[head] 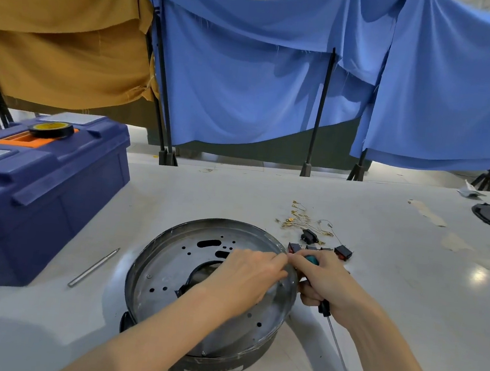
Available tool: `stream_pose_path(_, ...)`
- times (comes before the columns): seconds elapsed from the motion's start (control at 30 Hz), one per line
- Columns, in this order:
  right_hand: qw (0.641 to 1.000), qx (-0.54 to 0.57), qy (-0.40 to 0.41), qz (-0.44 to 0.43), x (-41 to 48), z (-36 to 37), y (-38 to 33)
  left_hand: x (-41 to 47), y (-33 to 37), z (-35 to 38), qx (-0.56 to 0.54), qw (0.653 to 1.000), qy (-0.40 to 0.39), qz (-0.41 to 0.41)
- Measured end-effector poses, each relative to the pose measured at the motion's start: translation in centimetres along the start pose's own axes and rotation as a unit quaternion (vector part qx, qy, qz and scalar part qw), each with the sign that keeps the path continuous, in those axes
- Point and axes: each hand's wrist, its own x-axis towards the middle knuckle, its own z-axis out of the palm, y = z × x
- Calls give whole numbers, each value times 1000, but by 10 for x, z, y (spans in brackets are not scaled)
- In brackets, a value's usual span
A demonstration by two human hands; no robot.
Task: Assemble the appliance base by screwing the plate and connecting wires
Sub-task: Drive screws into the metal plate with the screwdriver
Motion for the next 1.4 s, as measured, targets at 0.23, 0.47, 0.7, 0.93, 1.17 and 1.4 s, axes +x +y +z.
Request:
stream_pose_path(0.23, 1000, -13, 8, 0, 0, 0, -1, 7, 3, -3, -22, 999, -20, 11)
stream_pose_path(0.47, 1000, -8, -3, 7, 0, -1, 0, 10, 0, -4, -123, 992, -23, -14)
stream_pose_path(0.7, 1000, 6, -9, 8, -1, -1, 1, 6, -8, -4, -332, 938, -24, -97)
stream_pose_path(0.93, 1000, 10, -7, 12, -2, -1, 0, 17, -4, -8, -474, 819, -82, -312)
stream_pose_path(1.17, 1000, 3, -4, 12, -2, -1, -1, 23, -3, -14, -374, 825, -84, -417)
stream_pose_path(1.4, 1000, 6, -12, 15, -3, 0, -2, 23, -9, -22, -359, 825, -159, -407)
